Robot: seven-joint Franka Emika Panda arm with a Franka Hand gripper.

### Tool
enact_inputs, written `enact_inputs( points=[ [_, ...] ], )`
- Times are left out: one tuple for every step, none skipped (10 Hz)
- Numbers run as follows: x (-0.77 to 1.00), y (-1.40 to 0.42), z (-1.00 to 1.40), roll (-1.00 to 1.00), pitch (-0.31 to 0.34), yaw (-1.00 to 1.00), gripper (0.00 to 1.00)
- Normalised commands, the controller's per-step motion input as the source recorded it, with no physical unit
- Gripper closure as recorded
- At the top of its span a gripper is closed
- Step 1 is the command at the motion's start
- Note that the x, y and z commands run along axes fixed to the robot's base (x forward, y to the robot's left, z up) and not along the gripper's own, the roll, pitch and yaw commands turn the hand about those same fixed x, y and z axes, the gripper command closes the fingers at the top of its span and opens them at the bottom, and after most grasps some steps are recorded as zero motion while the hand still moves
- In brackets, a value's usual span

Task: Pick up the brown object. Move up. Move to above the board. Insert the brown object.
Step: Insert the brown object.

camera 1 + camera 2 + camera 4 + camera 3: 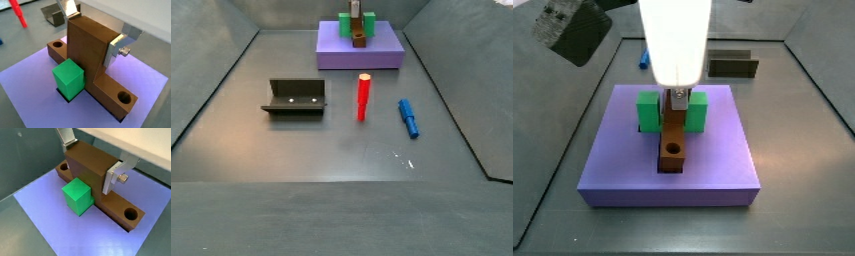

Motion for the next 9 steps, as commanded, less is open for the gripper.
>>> enact_inputs(
  points=[
    [0.0, 0.0, -0.02, -0.02, -0.06, 0.07, 1.0],
    [-0.03, 0.0, -0.13, -0.04, -0.071, 0.0, 1.0],
    [-0.04, 0.0, -0.45, -0.09, -0.17, 0.0, 1.0],
    [0.0, -0.03, -0.63, -0.07, -0.244, 0.0, 1.0],
    [0.0, -0.01, -0.72, -0.02, -0.253, 0.0, 1.0],
    [0.0, 0.0, -0.74, -0.02, -0.257, 0.0, 1.0],
    [0.0, -0.02, -0.71, 0.0, -0.274, 0.0, 1.0],
    [0.0, -0.04, -0.75, 0.09, -0.24, 0.0, 1.0],
    [0.0, -0.09, -0.83, 0.09, -0.211, 0.0, 1.0]
  ],
)
